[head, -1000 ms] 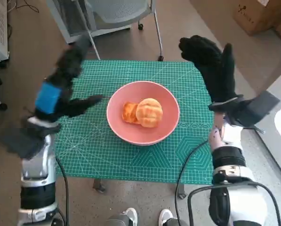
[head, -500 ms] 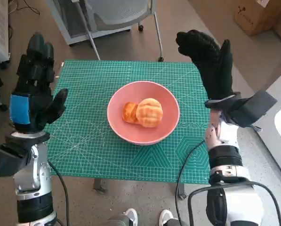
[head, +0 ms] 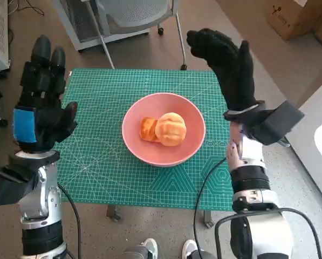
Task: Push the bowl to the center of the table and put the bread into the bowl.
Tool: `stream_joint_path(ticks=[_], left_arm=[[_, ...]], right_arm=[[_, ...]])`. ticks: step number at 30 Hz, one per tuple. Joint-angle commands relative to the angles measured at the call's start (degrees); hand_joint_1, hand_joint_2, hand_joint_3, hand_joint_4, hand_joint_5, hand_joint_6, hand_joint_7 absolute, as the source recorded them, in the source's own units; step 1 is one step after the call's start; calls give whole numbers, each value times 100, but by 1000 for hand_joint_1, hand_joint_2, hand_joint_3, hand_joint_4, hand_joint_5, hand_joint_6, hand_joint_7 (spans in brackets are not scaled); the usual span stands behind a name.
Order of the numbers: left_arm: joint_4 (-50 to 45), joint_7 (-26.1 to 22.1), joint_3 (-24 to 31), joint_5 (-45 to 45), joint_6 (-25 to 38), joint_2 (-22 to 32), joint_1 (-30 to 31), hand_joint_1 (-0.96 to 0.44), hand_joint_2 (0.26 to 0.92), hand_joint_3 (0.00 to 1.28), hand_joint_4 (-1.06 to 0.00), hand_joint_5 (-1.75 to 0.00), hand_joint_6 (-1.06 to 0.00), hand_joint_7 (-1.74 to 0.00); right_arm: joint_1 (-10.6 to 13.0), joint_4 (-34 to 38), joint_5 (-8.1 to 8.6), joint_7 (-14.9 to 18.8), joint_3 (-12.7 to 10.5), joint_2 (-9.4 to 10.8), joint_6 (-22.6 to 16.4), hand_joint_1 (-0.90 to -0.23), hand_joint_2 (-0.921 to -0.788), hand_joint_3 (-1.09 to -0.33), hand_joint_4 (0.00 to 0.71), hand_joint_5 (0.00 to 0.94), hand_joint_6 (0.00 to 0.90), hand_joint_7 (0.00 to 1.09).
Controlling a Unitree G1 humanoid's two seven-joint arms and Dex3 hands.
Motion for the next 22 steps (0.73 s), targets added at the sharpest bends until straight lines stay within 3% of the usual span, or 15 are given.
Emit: stream_joint_path(ticks=[1, 22], left_arm=[[-91, -73, -63, -126, 108, 68, -112, -743, 921, 387, -85, -13, -137, -60], [-228, -545, -336, -422, 684, 186, -261, -709, 921, 336, -57, 0, -93, -73]], right_arm=[[184, -43, -78, -53, 61, -42, 97, -703, -921, -685, 263, 0, 364, 0], [350, -279, 158, 193, -24, -220, 277, -696, -921, -673, 265, 2, 366, 2]])
